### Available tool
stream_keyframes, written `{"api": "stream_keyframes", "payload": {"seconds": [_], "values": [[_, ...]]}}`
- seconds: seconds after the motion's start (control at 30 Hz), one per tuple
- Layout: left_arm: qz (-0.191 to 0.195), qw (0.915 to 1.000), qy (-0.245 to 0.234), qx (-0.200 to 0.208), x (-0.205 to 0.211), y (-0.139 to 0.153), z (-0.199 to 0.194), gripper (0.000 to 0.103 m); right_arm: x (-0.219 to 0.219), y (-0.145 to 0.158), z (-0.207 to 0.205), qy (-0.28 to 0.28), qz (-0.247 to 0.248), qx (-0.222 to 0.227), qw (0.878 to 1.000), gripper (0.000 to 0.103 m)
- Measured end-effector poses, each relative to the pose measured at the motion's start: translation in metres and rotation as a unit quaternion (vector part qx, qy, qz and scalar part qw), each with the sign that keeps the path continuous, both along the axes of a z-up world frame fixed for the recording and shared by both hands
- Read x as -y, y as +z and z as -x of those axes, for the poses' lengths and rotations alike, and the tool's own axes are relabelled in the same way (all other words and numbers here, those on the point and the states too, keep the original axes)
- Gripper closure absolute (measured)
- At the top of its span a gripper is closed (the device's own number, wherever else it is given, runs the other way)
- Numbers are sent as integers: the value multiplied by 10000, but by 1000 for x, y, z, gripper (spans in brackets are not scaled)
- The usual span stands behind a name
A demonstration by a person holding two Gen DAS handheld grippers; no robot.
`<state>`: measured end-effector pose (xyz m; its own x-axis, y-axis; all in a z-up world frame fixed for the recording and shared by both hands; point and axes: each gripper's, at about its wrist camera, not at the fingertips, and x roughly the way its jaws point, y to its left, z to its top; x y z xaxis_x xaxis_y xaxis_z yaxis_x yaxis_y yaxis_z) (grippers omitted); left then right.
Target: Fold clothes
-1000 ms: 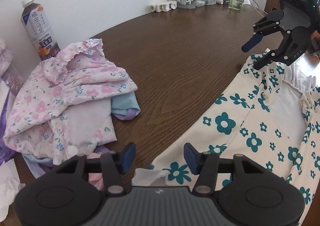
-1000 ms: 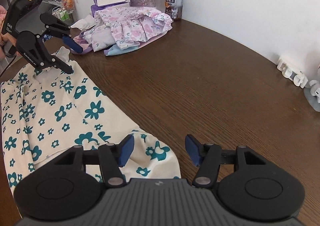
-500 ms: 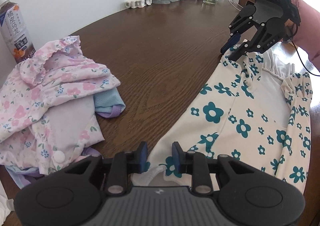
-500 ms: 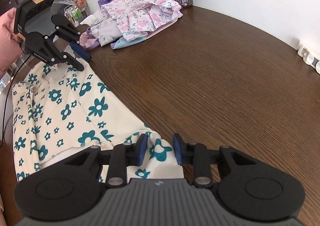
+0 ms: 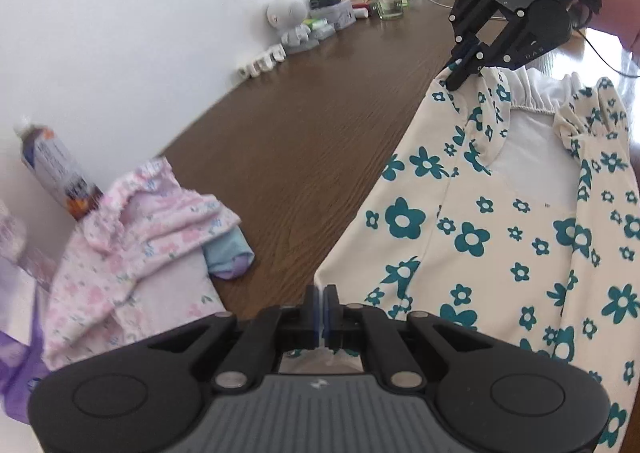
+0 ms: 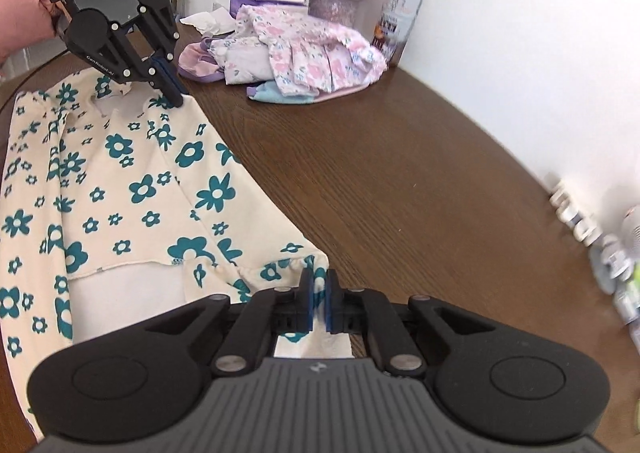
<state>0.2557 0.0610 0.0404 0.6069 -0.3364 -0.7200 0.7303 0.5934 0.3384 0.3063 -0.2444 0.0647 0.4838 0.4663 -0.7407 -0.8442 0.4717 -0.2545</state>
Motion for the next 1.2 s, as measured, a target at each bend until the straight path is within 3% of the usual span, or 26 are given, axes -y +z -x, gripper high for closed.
{"api": "stream_keyframes", "payload": {"seconds": [0.1,0.3,0.4,0.5,0.83,0.93,1.0,1.07,1.2], "values": [[-99,9964,44,844,9,3,40,102,3,3,32,45,48,559,9984,99],[-518,9844,-234,1667,23,-6,111,102,8,-4,99,223,272,1500,9881,99],[-770,9802,-394,1781,29,-18,137,102,7,-14,130,333,515,1895,9800,99],[-832,9812,-468,1676,32,-28,155,102,6,-24,154,451,680,2138,9735,99],[-657,9858,-280,1521,33,-36,178,103,-2,-43,207,554,908,2625,9591,100],[-663,9851,-154,1578,31,-31,180,95,-1,-51,214,579,1090,2742,9537,100],[-822,9826,-108,1660,30,-28,178,87,-1,-53,217,566,1101,2761,9531,100],[-1102,9794,-151,1688,31,-27,174,71,-1,-53,217,503,1059,2724,9550,100],[-1911,9630,-654,1785,36,-35,169,67,-2,-52,212,374,996,2606,9596,98]]}}
